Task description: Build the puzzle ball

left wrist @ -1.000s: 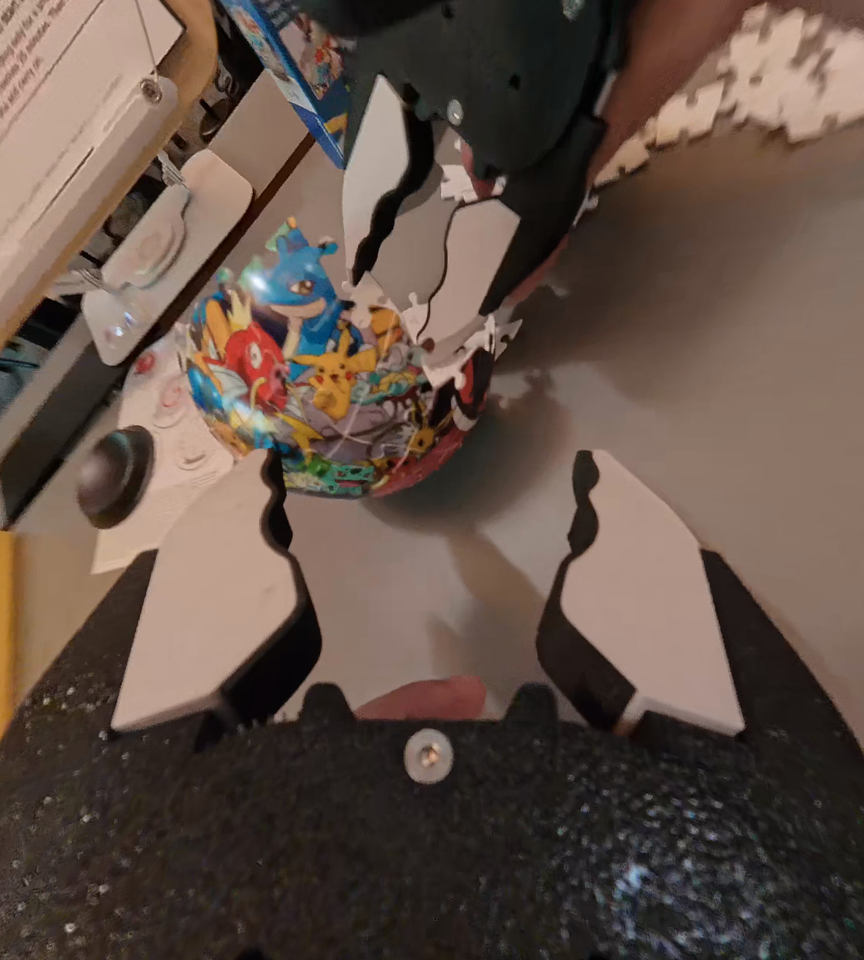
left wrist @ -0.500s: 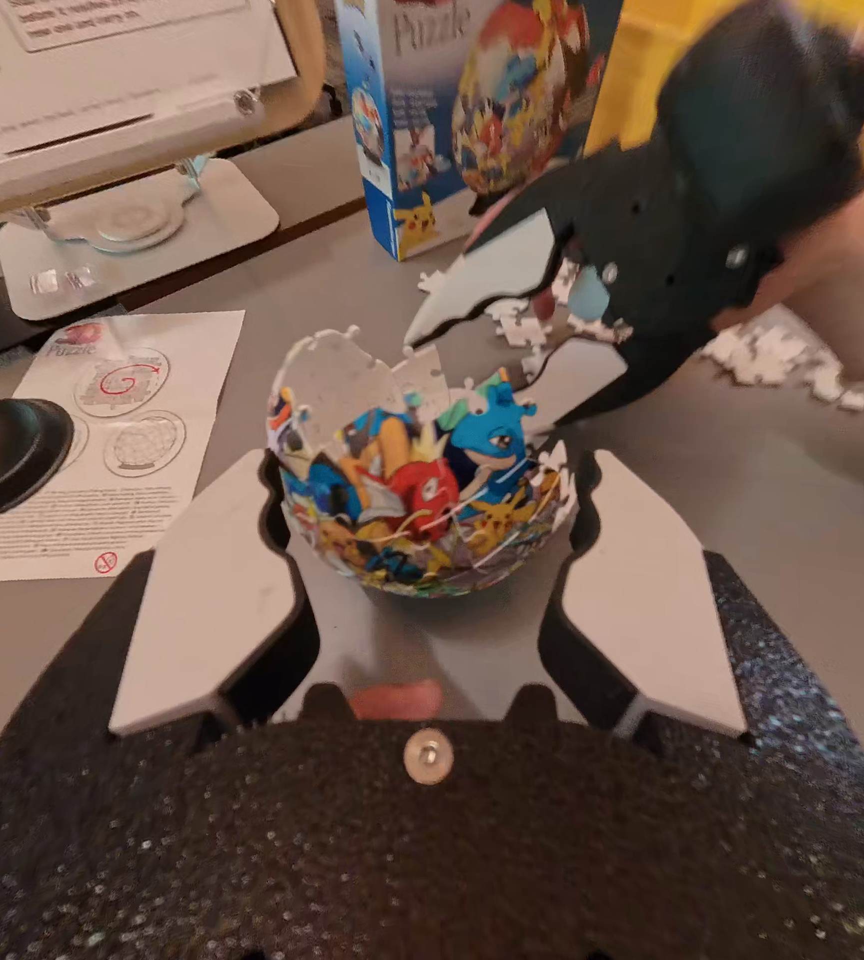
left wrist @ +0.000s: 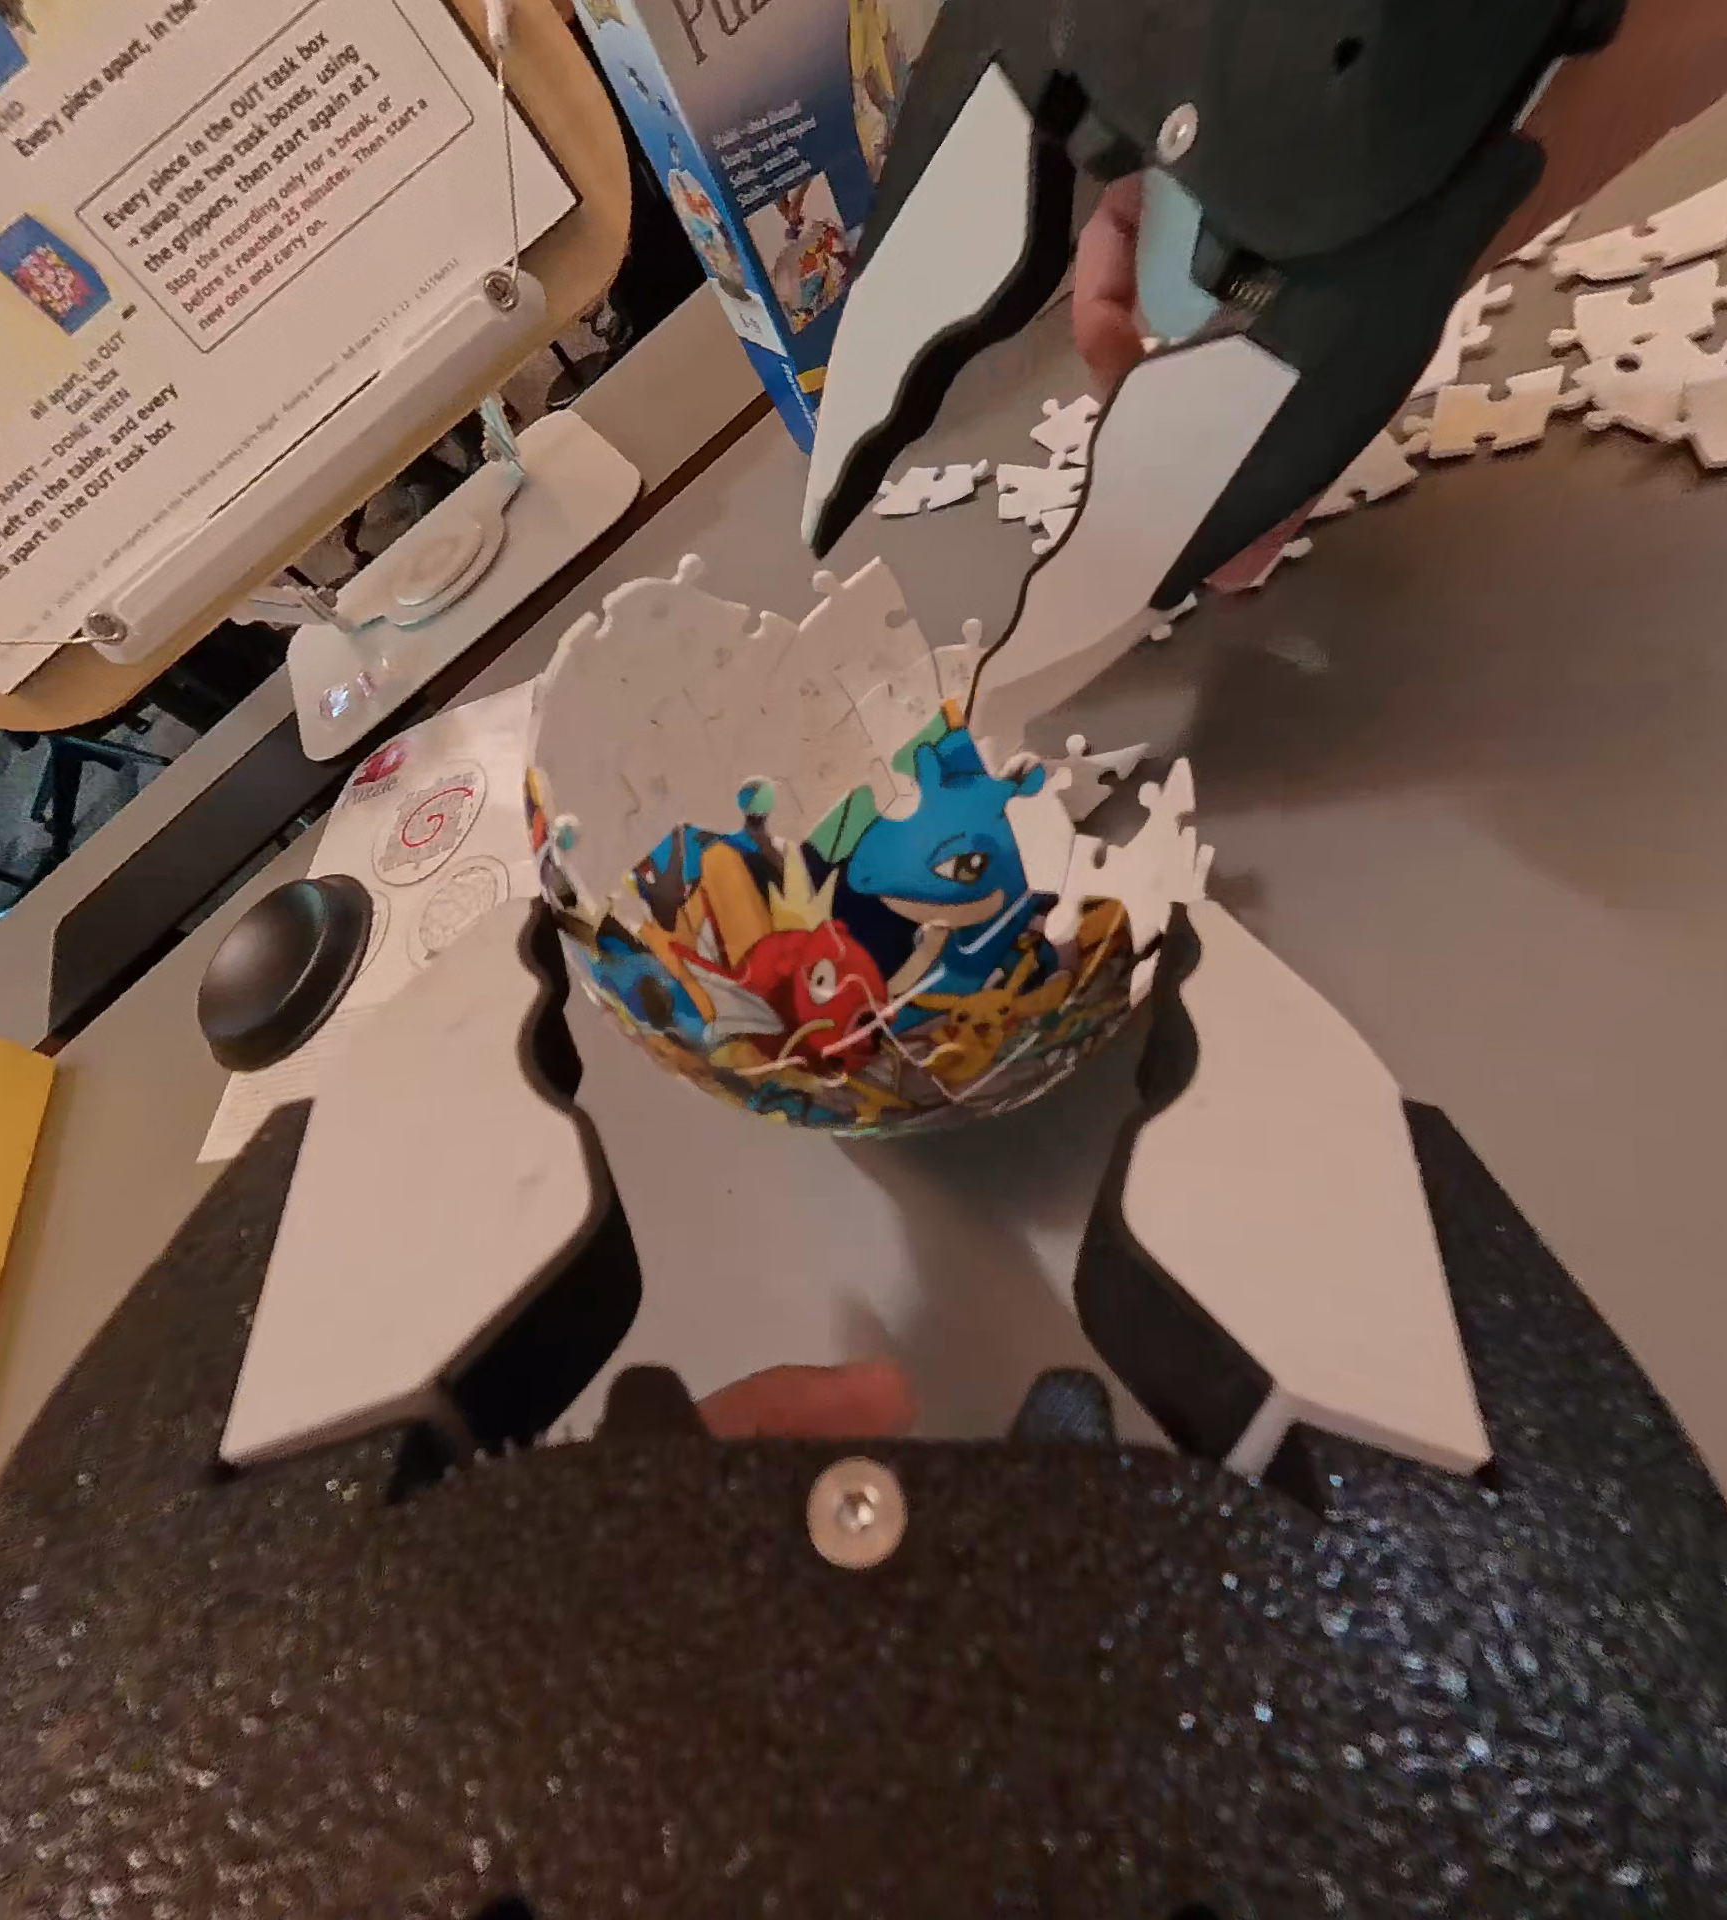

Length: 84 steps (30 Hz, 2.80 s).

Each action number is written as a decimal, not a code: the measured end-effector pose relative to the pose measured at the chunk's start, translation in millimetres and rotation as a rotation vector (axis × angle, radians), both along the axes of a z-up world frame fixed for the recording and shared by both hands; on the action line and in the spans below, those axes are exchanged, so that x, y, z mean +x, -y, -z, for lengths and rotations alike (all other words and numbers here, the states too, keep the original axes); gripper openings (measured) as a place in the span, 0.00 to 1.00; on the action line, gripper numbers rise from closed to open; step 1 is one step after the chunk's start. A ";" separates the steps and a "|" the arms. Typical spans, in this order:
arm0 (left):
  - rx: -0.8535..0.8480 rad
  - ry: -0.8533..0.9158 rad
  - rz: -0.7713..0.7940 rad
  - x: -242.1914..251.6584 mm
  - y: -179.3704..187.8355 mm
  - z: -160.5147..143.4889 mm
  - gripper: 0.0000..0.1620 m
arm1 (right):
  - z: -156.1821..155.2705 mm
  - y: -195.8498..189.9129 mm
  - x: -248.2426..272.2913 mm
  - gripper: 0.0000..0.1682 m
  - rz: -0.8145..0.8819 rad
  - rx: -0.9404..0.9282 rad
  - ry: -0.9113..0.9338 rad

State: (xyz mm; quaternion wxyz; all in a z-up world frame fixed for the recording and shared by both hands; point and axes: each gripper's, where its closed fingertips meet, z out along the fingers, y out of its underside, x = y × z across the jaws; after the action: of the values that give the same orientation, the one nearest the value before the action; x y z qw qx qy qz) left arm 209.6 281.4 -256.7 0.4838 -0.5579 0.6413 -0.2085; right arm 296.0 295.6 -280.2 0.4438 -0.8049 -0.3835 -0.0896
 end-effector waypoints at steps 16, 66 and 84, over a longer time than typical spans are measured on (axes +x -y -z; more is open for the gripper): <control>-0.027 0.009 -0.100 -16.3 -2.2 4.8 0.66 | 22.7 26.8 25.7 0.35 0.079 -0.182 -0.027; 0.120 -0.073 -0.013 -13.0 28.7 21.6 0.65 | -0.9 6.5 31.2 0.38 0.144 -0.023 -0.081; 0.099 -0.048 0.030 -2.1 39.5 22.0 0.65 | 4.0 -7.9 -1.4 0.36 0.063 -0.024 -0.081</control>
State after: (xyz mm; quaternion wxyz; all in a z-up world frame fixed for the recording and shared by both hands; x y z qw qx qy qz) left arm 207.5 241.9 -278.7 0.4922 -0.5282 0.6706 -0.1704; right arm 294.6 303.5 -284.2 0.4463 -0.8248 -0.3407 -0.0666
